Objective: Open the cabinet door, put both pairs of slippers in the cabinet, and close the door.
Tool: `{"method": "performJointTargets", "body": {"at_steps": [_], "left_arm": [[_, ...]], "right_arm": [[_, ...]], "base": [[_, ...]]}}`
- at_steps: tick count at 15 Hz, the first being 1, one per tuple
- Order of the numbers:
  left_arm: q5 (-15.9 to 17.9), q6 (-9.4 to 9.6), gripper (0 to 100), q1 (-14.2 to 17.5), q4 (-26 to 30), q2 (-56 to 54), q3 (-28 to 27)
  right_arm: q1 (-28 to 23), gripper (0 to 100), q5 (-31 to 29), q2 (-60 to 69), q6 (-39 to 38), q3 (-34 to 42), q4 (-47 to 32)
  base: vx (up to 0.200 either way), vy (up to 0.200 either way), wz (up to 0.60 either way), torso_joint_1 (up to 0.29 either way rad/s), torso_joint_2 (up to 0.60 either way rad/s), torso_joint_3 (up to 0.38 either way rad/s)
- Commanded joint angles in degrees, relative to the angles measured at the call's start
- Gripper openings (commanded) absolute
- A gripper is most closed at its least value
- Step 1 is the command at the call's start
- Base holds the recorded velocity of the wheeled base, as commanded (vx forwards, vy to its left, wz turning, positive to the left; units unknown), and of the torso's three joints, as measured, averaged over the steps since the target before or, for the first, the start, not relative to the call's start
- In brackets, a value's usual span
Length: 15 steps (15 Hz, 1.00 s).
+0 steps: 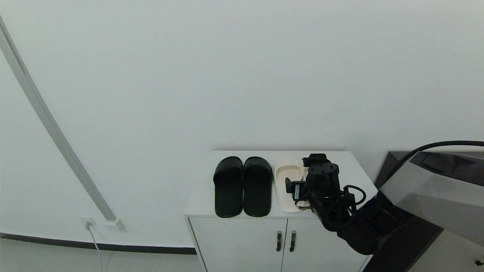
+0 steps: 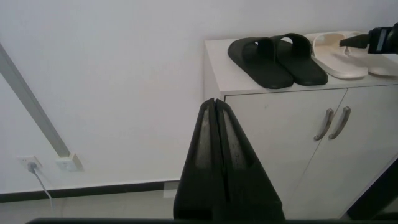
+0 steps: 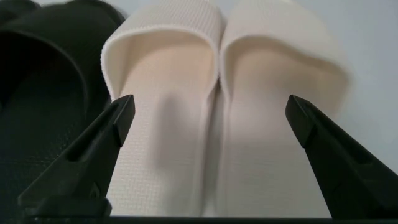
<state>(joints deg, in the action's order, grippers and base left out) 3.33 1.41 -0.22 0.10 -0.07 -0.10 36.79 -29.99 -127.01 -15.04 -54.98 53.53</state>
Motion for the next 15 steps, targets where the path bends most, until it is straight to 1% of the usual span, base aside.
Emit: {"method": "performJointTargets", "body": {"at_steps": [1, 10, 15], "left_arm": [[0.01, -0.01, 0, -0.04, -0.01, 0.07, 0.01], [0.01, -0.01, 0, -0.04, -0.01, 0.07, 0.01], [0.01, -0.01, 0, -0.04, -0.01, 0.07, 0.01]], "right_arm": [[-1.28, 100, 0.28, -3.06, 0.01, -4.52, -1.5], [-4.62, 100, 0.72, -9.74, 0.8, -15.6, -4.22], [-4.8, 100, 1.07, -10.97, 1.77, -17.97, -4.93]], "base": [[0.0, 0.0, 0.0, 0.0, 0.0, 0.0], [0.0, 0.0, 0.0, 0.0, 0.0, 0.0], [0.0, 0.0, 0.0, 0.0, 0.0, 0.0]]}}
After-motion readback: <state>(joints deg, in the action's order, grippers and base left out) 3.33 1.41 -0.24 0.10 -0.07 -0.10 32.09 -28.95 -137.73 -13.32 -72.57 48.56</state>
